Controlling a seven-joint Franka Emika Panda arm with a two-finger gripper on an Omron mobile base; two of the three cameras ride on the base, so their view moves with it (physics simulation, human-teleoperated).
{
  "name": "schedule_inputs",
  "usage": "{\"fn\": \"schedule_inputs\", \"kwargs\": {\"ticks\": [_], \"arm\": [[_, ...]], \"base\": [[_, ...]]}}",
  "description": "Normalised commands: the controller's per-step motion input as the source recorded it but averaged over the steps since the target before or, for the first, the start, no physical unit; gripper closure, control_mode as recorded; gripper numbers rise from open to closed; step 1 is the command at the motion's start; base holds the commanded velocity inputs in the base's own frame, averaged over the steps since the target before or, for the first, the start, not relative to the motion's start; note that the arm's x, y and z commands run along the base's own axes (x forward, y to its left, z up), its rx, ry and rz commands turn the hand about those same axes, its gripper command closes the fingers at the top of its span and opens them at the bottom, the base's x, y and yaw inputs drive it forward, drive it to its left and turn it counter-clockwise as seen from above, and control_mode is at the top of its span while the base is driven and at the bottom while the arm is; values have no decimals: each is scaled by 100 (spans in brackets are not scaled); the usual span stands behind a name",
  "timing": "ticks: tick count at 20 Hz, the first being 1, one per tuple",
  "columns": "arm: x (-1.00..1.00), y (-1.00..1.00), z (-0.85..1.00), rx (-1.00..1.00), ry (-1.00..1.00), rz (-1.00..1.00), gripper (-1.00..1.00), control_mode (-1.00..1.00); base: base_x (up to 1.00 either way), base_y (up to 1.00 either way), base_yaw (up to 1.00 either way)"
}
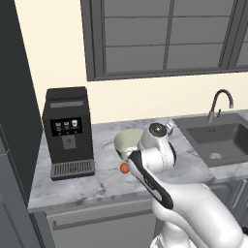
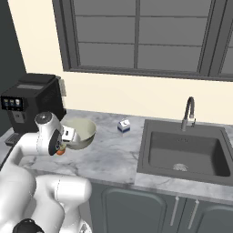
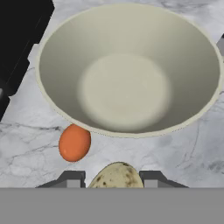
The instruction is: Gather the eggs and milk located in the vicinity of the sink area and place them right next to the bowl.
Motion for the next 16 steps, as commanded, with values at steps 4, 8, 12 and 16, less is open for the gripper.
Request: {"fn": "schedule_inputs", "kwargs": {"ticks": [4, 8, 12, 16], "arm": [[-1, 24, -51, -14, 0, 0, 100, -100], [2, 3, -51, -10, 0, 0, 100, -100], [10, 0, -51, -6, 1, 0, 100, -100], [18, 0, -48, -2, 5, 0, 100, -100]], "base": [[0, 0, 0], [0, 0, 0], [0, 0, 0], [0, 0, 0]]}}
